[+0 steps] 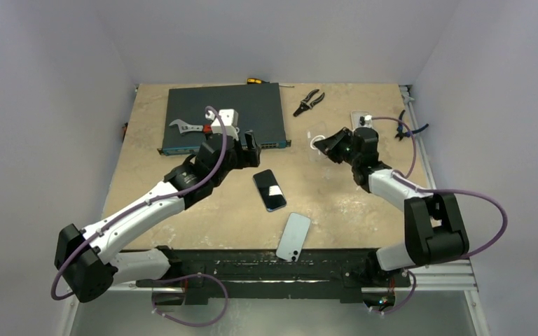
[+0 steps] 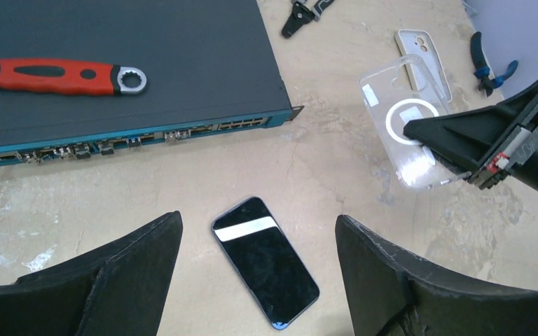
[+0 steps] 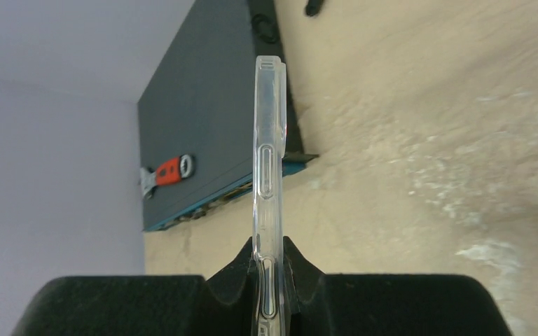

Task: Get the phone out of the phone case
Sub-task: Place the phone case at the center of the board, then pick up the phone at the center of the board, then place the phone on the phone.

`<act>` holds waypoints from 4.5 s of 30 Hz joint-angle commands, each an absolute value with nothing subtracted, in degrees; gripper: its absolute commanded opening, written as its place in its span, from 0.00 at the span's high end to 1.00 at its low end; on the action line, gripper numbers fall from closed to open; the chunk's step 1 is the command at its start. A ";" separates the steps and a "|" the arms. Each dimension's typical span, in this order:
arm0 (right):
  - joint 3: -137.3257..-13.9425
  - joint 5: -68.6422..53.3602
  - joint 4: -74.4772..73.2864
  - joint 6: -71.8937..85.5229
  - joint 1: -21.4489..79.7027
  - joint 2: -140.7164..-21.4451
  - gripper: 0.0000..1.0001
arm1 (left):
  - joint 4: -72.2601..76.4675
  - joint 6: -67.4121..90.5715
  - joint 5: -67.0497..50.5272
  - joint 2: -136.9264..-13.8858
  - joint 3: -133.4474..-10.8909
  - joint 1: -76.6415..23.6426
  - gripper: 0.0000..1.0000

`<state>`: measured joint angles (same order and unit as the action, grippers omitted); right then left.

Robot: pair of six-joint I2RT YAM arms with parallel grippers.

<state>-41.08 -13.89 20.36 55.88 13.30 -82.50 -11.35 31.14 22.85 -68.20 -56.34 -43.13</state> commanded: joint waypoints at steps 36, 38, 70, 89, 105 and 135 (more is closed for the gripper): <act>-50.47 -0.72 1.97 42.32 9.33 -79.45 0.01 | -8.83 34.11 5.30 -63.05 -45.29 -43.23 0.27; -43.36 -7.48 5.19 41.41 11.93 -73.87 0.01 | -8.71 33.54 1.68 -63.30 -44.67 -43.25 0.29; -12.42 -42.07 31.68 37.99 25.40 -73.70 0.29 | -11.38 34.53 -4.30 -58.36 -42.87 -43.30 0.33; -15.02 -49.13 32.58 41.63 27.84 -65.32 1.00 | -13.55 34.64 -3.17 -55.56 -44.46 -43.24 0.33; -35.83 -16.03 6.90 9.70 34.27 -38.28 1.00 | -18.60 36.12 3.80 -50.00 -53.47 -43.19 0.27; -32.91 49.78 35.82 -79.54 93.37 -48.15 1.00 | 12.89 75.25 -43.60 -73.03 -56.72 -27.82 0.10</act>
<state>-35.29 40.25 24.69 -66.57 89.27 -47.40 7.64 76.47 -36.32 -72.60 -55.18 -24.34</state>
